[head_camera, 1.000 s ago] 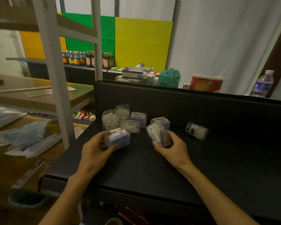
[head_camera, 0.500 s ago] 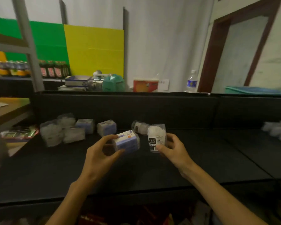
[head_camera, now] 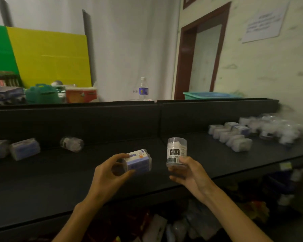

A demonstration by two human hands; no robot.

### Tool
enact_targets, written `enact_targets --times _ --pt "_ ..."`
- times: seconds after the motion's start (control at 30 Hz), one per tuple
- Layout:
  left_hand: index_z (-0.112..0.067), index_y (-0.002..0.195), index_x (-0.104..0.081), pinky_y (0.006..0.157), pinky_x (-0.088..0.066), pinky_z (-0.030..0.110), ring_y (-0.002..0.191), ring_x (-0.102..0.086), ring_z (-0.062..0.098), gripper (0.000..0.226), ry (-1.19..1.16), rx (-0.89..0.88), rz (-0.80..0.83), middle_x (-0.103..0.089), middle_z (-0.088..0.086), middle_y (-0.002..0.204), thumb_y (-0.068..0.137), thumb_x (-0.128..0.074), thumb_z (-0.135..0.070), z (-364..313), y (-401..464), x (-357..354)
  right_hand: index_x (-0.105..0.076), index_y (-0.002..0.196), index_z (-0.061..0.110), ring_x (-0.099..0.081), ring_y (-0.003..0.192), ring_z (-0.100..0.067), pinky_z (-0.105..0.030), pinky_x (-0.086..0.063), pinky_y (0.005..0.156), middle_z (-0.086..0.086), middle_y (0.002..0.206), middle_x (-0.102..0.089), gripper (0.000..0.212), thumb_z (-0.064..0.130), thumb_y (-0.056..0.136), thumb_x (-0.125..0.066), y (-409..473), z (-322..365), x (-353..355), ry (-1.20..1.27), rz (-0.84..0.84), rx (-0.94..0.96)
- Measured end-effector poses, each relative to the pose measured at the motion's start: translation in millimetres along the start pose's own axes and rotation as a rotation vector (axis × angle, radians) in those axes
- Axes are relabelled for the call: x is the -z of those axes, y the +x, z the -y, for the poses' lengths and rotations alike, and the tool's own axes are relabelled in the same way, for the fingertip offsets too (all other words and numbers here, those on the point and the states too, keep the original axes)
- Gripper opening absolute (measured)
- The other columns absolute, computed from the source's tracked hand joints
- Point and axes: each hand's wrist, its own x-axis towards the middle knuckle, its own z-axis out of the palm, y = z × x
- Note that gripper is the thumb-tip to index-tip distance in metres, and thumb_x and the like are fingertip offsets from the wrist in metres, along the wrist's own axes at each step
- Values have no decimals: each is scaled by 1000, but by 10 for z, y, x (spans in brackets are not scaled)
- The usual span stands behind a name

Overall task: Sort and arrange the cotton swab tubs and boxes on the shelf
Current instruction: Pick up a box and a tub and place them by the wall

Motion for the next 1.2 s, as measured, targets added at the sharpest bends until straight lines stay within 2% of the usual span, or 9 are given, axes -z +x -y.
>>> enact_targets --times 0.17,0.33,0.47,0.6,0.67,0.77,0.93,1.03,1.2 --pt "-42 111 -50 70 -49 6 98 -55 -12 49 -1 -32 26 -55 -21 108 74 -75 -21 -339 220 -758 -57 121 5 -64 93 -25 -44 -52 85 -17 107 -68 64 30 65 -72 -174 255 836 5 -108 14" --pt "-36 113 -56 70 -52 11 95 -59 -6 46 -53 -46 75 -58 -18 107 73 -76 -25 -543 490 -1355 -57 118 9 -63 91 -26 -46 -51 85 -16 105 -67 54 23 70 -77 -280 504 1508 22 -209 64" --pt "-37 114 -54 72 -53 14 94 -61 -2 48 -65 -77 122 -57 -17 108 73 -76 -25 -675 724 -1778 -61 115 14 -60 101 -28 -50 -48 94 -16 111 -67 51 26 67 -75 -253 623 1964 -2 -276 89" --pt "-38 114 -53 75 -52 13 96 -59 -6 48 -42 -106 171 -55 -20 109 74 -76 -25 -796 847 -1992 -66 110 17 -62 95 -24 -48 -50 91 -12 104 -70 61 37 55 -82 -291 712 2114 -26 -338 121" --pt "-41 113 -51 75 -50 10 98 -57 -8 48 -75 -150 184 -53 -22 109 74 -75 -26 -923 1399 -2850 -65 110 16 -61 95 -24 -49 -49 92 -12 104 -68 51 33 63 -75 -12 1003 2932 -43 -376 173" --pt "-41 113 -50 75 -49 8 98 -57 -9 49 -111 -156 206 -53 -22 108 74 -76 -27 -1067 1494 -2929 -65 112 14 -61 102 -27 -49 -51 92 -13 109 -69 44 29 71 -70 51 1108 3110 -72 -413 149" --pt "-42 117 -47 73 -47 5 97 -57 -6 51 -83 -167 200 -54 -15 113 75 -74 -31 -1151 2003 -3388 -64 112 13 -66 95 -24 -43 -55 80 -12 106 -71 70 39 51 -86 431 1488 3543 -107 -443 200" --pt "-42 118 -45 70 -49 8 96 -56 -6 51 -71 -207 195 -52 -15 115 75 -72 -33 -1245 2338 -3681 -63 112 13 -67 89 -20 -43 -55 79 -11 106 -70 54 28 62 -77 682 1730 3833 -130 -429 236" --pt "-37 119 -49 74 -50 18 99 -56 -1 50 -36 -211 203 -53 -14 115 75 -73 -34 -1367 2720 -4163 -62 113 15 -70 95 -24 -42 -57 80 -9 107 -71 67 29 52 -87 923 2009 4263 -219 -415 255"
